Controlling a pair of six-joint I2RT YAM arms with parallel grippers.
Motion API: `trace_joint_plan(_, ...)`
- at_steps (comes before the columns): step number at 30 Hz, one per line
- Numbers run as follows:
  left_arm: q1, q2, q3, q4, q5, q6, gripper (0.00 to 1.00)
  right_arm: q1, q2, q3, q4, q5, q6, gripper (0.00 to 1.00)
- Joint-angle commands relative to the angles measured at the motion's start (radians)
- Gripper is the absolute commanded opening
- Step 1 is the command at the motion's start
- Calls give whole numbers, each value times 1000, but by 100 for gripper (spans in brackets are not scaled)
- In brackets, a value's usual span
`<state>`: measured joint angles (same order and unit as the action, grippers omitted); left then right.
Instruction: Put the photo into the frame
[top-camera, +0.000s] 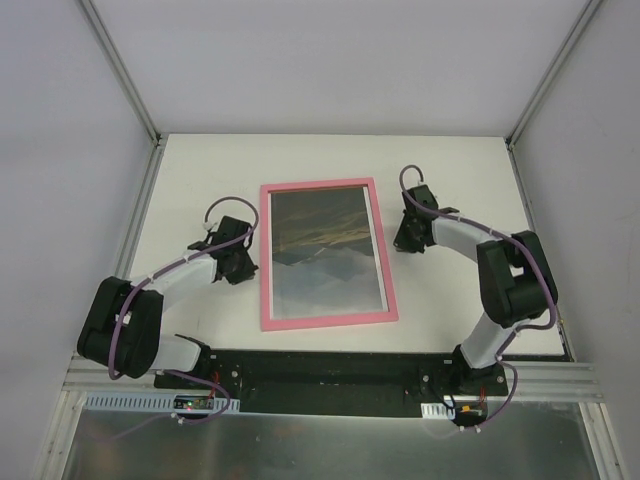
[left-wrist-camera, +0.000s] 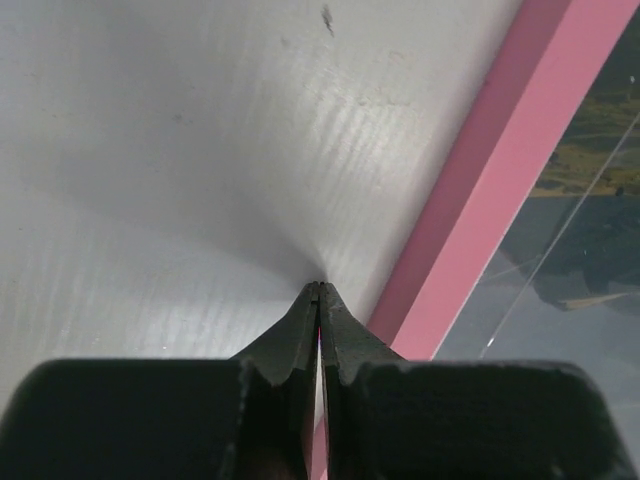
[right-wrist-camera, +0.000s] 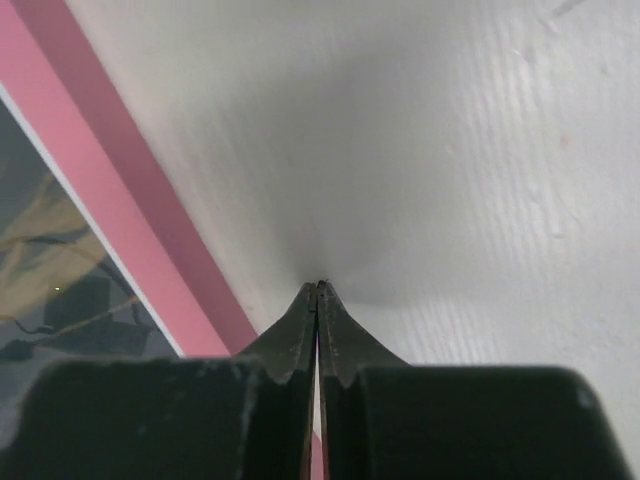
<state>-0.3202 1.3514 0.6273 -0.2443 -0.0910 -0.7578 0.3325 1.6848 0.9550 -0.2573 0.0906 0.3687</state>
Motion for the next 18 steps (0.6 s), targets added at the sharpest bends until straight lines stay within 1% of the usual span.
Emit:
trace_joint_plan(1,-65,-9,-35,-29,-16,-41,0,40,105,114,-72,12,-22,1)
trace_joint_plan(4,-132,-8,-47,-24,-4,-86,0,68,186,220,-114,5,-43,1)
trace_joint_plan(8,-276,-9,-55,-13,-3,-170,0,105,306,417,-189,-31,-91,1)
trace_joint_plan(11,-397,14,-34,5,-7,-242,0,137,393,555,-230,-63,-142,1)
trace_joint_plan(14,-482,60,23,17,8,-264,0,164,472,700,-286,-78,-192,8)
trace_joint_plan(16,-494,51,48,16,28,-258,0,171,487,776,-330,-46,-220,15)
trace_joint_plan(18,-491,-10,55,1,-2,-235,1,166,468,818,-371,12,-244,20)
